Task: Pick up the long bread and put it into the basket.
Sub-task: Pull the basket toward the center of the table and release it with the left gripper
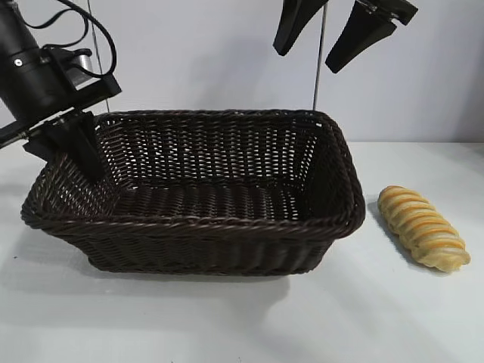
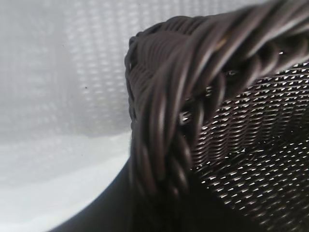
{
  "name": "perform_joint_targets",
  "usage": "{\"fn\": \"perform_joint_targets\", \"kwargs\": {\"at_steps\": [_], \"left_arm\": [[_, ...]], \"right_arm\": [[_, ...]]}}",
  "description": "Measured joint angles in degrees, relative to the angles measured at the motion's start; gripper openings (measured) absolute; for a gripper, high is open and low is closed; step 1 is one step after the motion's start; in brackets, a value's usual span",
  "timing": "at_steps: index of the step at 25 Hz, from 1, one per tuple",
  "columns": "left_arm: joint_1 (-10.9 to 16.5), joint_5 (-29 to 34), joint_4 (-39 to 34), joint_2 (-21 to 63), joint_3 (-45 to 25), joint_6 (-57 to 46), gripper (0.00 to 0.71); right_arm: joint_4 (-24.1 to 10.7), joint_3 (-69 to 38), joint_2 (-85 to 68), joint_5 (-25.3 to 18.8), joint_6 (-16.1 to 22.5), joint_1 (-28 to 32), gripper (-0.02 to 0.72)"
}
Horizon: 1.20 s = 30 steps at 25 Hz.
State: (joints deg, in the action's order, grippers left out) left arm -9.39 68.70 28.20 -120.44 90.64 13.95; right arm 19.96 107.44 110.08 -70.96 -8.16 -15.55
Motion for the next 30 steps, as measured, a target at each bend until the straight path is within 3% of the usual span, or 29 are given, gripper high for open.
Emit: {"fn": "perform_joint_targets", "kwargs": {"at_steps": [17,19,24,30], "left_arm": [[0.0,0.06,-2.49,-3.65,0.41,0.06,0.109],[0.0,0.06,-2.27,-3.65,0.41,0.06,0.16],[0.0,0.06,-1.86,-3.65,0.41,0.06,0.417],[0.0,0.12,-2.74,-2.69,0.49,0.06,0.485]], "right_arm": [[0.05,0.0,0.0,0.0,0.0,0.0,0.54],[0.05,0.0,0.0,0.0,0.0,0.0,0.54],[0.05,0.0,0.0,0.05,0.0,0.0,0.54],[0.05,0.0,0.0,0.05,0.0,0.0,0.54]]}}
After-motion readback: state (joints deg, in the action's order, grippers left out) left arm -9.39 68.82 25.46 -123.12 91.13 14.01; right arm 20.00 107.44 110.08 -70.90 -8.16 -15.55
